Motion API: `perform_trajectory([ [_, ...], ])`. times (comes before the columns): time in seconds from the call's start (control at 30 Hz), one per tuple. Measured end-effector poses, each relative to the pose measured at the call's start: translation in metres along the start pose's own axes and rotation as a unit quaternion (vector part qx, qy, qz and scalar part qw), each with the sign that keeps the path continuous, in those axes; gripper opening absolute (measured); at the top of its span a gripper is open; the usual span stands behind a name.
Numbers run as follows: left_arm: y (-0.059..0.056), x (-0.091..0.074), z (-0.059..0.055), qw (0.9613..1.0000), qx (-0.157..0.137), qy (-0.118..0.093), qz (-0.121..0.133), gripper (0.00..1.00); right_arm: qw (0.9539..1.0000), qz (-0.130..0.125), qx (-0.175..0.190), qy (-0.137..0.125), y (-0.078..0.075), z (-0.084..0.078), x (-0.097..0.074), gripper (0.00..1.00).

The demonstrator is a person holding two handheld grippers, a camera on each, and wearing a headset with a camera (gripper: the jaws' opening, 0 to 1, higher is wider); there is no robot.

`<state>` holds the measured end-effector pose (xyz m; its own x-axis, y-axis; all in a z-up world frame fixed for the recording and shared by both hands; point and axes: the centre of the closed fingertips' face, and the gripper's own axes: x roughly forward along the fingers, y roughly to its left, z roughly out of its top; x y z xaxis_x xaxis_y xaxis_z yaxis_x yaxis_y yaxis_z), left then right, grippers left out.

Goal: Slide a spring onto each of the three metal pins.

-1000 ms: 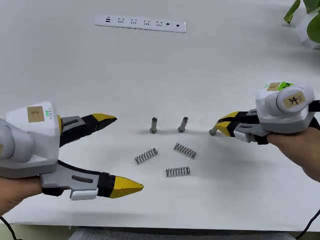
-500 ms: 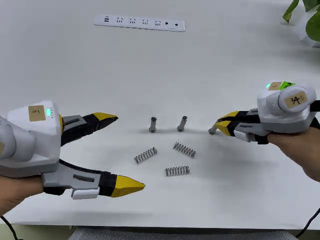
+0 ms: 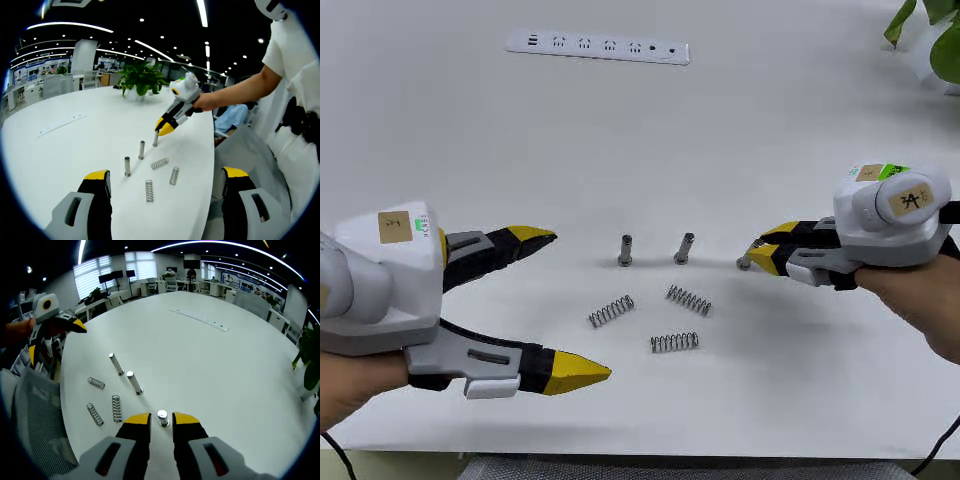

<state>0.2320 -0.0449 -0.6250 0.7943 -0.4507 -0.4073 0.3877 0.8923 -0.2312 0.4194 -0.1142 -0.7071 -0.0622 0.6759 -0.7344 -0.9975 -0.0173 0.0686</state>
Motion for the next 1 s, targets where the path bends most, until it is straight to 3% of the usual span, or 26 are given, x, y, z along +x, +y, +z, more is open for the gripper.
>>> perform_trajectory([
  [0.5,-0.001,0.000,0.001,1.0000,0.003,0.003,0.001,0.93,0.9998,0.002,0.005,-0.019,0.001,0.003,-0.015,0.26],
  [0.93,0.002,-0.002,0.000,0.9999,0.006,0.008,0.008,0.92,0.9982,0.003,0.014,-0.058,0.013,0.012,-0.040,0.41],
  [1.0,0.002,-0.002,0.000,0.9999,0.007,0.008,0.009,0.91,0.9977,0.005,0.016,-0.065,0.011,0.011,-0.038,0.44],
])
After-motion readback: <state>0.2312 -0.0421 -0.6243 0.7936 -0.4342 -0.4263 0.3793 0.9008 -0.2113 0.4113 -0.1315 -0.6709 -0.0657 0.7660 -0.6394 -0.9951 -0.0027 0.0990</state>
